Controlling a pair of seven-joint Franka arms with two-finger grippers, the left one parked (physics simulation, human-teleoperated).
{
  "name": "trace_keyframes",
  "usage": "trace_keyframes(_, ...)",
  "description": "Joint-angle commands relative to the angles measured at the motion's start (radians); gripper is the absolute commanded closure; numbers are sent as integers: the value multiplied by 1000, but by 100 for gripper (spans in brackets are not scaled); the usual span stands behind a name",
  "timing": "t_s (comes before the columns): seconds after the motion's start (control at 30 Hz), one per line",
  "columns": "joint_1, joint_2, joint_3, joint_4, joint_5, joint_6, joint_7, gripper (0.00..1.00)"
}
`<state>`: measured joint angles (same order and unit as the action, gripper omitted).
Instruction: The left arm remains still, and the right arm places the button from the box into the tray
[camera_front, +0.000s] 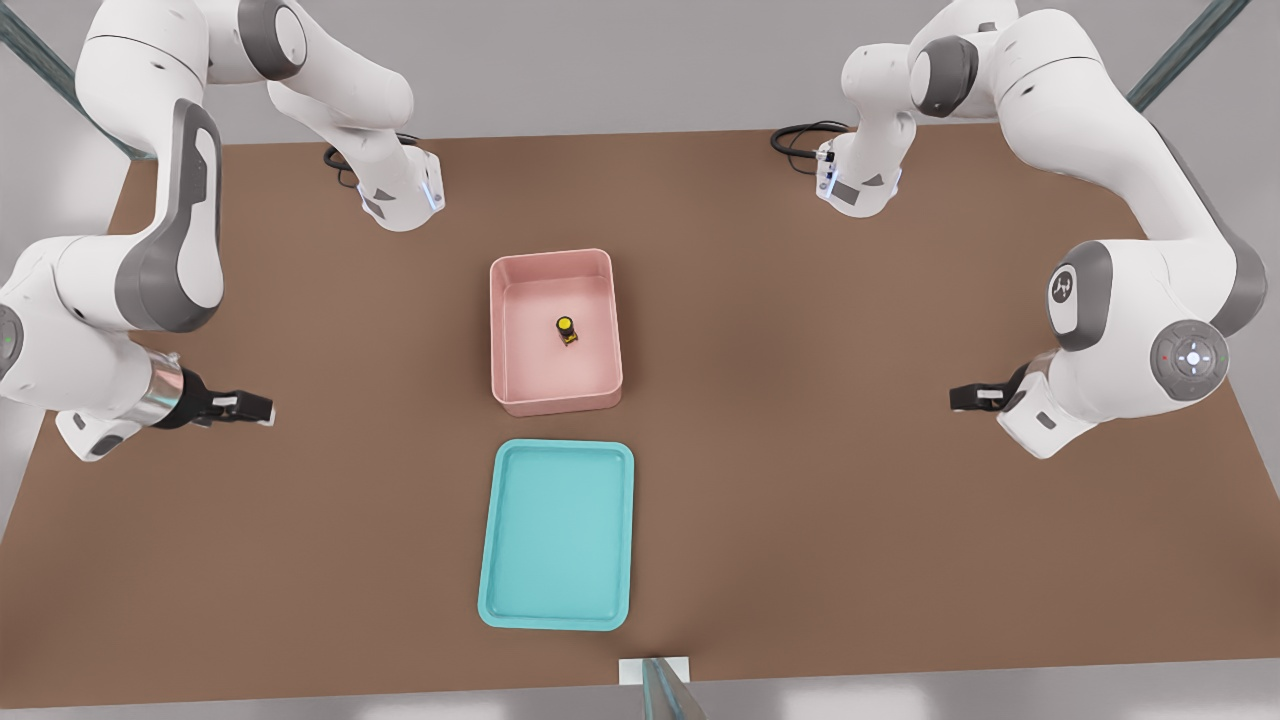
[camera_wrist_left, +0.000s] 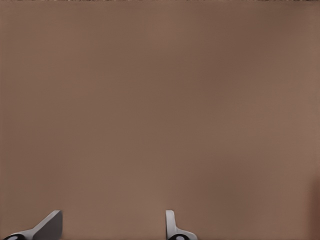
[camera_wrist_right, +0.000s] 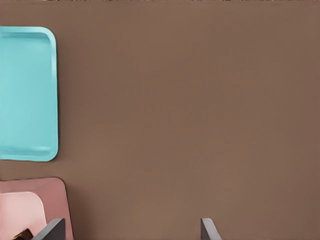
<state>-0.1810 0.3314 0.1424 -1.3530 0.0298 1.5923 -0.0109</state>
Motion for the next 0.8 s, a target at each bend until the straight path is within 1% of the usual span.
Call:
trace_keyframes(0.0, 0, 0, 0, 0, 1, 31, -7, 0)
trace_keyframes(0.03, 3, 0, 2, 0, -2, 31, -7, 0)
trace_keyframes(0.07, 58, -5, 5, 2, -10, 12, -1, 0)
trace_keyframes(0.1, 167, -25, 20, 23, -8, -58, 6, 0)
trace_keyframes(0.13, 268, -25, 78, 86, -13, -137, 8, 0)
trace_keyframes(0.17, 347, -25, 83, 91, -19, -127, 35, 0)
trace_keyframes(0.2, 383, -18, 114, 91, -10, -130, 32, 0)
trace_keyframes(0.23, 425, -6, 143, 89, -2, -121, 78, 0)
trace_keyframes(0.27, 477, -2, 146, 74, -2, -103, 255, 0)
trace_keyframes(0.3, 503, -17, 157, -7, 36, -43, 400, 0)
trace_keyframes(0.33, 572, -97, 163, -196, 55, 116, 506, 0)
trace_keyframes(0.37, 591, -155, 161, -340, 48, 215, 580, 0)
trace_keyframes(0.4, 613, -241, 161, -533, 50, 374, 652, 0)
trace_keyframes(0.43, 653, -252, 169, -586, 48, 429, 735, 0)
trace_keyframes(0.47, 707, -218, 171, -586, 29, 460, 796, 0)
trace_keyframes(0.5, 732, -196, 166, -589, -13, 466, 790, 0)
trace_keyframes(0.53, 750, -199, 102, -656, -18, 506, 729, 0)
trace_keyframes(0.57, 788, -200, 62, -736, -15, 641, 700, 0)
trace_keyframes(0.6, 799, -180, 31, -739, -16, 669, 697, 0)
trace_keyframes(0.63, 825, -160, -15, -736, -5, 704, 660, 0)
trace_keyframes(0.73, 842, -109, -18, -741, -4, 733, 643, 0)
trace_keyframes(0.77, 845, -107, -17, -762, -5, 774, 640, 0)
